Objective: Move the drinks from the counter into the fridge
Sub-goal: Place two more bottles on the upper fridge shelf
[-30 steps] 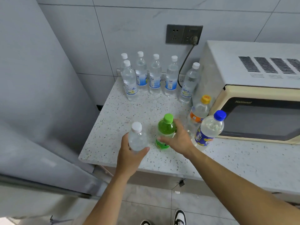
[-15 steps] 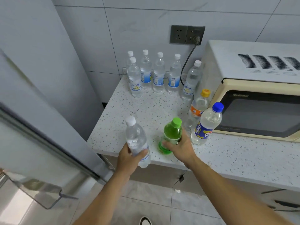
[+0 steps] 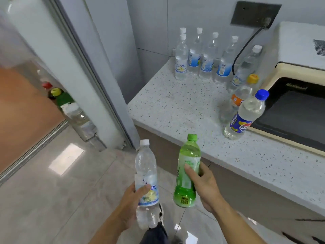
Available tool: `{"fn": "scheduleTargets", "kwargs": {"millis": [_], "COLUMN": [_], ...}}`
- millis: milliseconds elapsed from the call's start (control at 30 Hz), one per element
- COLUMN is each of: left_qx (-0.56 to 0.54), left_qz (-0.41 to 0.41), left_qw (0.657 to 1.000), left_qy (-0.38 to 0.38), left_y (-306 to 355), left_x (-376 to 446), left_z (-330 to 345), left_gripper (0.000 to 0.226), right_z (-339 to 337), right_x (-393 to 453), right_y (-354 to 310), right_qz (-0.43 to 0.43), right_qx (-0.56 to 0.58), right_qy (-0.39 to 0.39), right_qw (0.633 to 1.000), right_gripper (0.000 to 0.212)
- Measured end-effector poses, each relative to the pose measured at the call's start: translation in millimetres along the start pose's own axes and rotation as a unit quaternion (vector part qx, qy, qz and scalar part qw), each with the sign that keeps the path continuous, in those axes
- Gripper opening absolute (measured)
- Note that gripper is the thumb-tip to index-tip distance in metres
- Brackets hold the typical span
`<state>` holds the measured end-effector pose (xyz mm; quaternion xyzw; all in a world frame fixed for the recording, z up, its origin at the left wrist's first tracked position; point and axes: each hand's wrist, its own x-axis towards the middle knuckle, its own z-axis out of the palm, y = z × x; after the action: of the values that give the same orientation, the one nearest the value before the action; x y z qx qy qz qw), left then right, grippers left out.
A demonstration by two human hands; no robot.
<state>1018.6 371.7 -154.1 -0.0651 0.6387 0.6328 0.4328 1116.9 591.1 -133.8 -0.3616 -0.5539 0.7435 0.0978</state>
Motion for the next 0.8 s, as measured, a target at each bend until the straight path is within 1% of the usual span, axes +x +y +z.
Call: {"fn": "scheduleTargets", "kwargs": {"millis": [100,167,233,300,400,533,567,633,700,800], "left_qx": [-0.052,-0.077,-0.096,-0.109,-0.137,-0.185,-0.193,-0.207,-0.208,-0.2], "left_qz": [-0.018,-0.019,-0.006,0.003,0.016,0.041,0.048,0.06,0.071,0.097], "left_qw": [0.996,0.992,0.988,0.983,0.971,0.949,0.944,0.935,0.929,0.927], "left_qy": [0.063,0.099,0.12,0.148,0.196,0.251,0.262,0.282,0.296,0.303], "left_y": [-28,-41,-49,-54,-60,-65,-66,-67,-65,-56], "left_x": [-36,-57,-77,-94,-115,-136,-140,-149,-157,-167], "left_z": [-21,-38,-56,-75,-104,-147,-160,-190,-224,-280], "left_gripper": [0.046,0.044,0.043,0.041,0.055,0.071,0.071,0.063,0.054,0.056], "right_z": [24,45,68,93,137,198,215,250,289,353], "right_x": [-16,-24,-31,-39,-49,-59,-61,-66,-70,-73], "right_y": [24,38,50,56,64,78,82,89,97,104], "right_qz": [0.047,0.07,0.081,0.087,0.094,0.085,0.08,0.073,0.063,0.042], "right_qx": [0.027,0.027,0.014,0.0,-0.036,-0.085,-0.096,-0.112,-0.126,-0.148], "right_qy": [-0.037,-0.063,-0.107,-0.152,-0.213,-0.263,-0.272,-0.292,-0.305,-0.315], "right_qw": [0.998,0.995,0.991,0.984,0.972,0.957,0.954,0.947,0.942,0.936], "right_gripper": [0.029,0.028,0.028,0.034,0.047,0.049,0.05,0.047,0.039,0.034]}}
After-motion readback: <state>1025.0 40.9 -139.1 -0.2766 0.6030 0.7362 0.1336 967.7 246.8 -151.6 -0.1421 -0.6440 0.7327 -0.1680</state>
